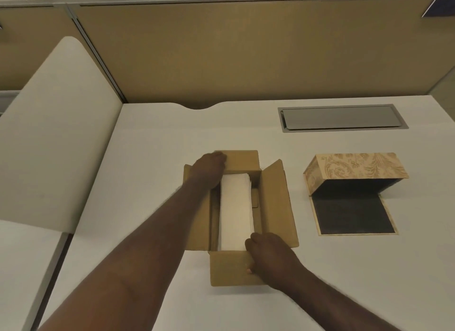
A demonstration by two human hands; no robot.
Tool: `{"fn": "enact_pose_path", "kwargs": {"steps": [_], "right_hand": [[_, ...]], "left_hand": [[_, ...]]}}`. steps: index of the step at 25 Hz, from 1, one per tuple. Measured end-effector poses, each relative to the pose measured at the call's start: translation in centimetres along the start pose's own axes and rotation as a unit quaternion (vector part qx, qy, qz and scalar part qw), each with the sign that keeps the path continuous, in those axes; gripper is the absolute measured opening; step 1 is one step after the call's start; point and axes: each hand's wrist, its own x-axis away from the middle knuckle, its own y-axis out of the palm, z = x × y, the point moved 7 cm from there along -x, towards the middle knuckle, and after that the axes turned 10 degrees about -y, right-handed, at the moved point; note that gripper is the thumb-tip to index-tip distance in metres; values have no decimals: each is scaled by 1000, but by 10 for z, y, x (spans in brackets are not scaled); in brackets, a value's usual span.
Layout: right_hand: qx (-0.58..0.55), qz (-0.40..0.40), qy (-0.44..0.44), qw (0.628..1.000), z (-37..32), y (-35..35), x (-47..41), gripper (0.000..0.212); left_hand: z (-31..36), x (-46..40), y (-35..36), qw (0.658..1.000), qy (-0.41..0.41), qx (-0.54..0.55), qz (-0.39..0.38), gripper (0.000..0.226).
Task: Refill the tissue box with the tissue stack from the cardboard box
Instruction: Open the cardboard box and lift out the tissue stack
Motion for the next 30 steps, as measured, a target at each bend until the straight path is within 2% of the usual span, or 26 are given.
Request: {"fn": "enact_pose_path", "kwargs": {"steps": [2,4,6,8,9,11,12,13,15,18,21,26,30], "right_hand": [[-43,0,11,999,3,-1,-2,42],[-162,3,57,985,10,-4,-4,62],[-276,33,127,952,21,-12,-10,81],[-360,90,206,905,35,-20,-22,79],[-404,111,239,876,41,-21,-30,74],[-492,123,280,815,48,-16,-47,65],[-526,116,299,787,51,-10,-54,63],[-550,103,321,764,53,-3,-59,63],[-573,78,355,734,54,11,-65,62],[-576,76,368,726,53,19,-67,59],[-572,78,369,729,53,23,-68,55],[-562,74,374,734,55,28,-69,53],[-572,69,381,723,57,34,-71,52]], "left_hand": [[-5,1,11,1000,0,8,-27,41],[1,7,6,999,34,12,34,43],[11,24,-4,990,54,55,121,39],[12,52,-6,970,19,162,178,35],[10,65,0,958,-12,223,182,34],[10,88,23,933,-78,323,138,40],[12,94,38,918,-118,368,85,47],[13,99,55,894,-172,413,19,56],[11,105,84,821,-292,478,-109,67],[4,108,106,764,-378,485,-197,70],[0,102,113,726,-401,516,-212,71],[1,89,118,747,-394,485,-228,74],[-2,81,122,755,-373,480,-244,76]]}}
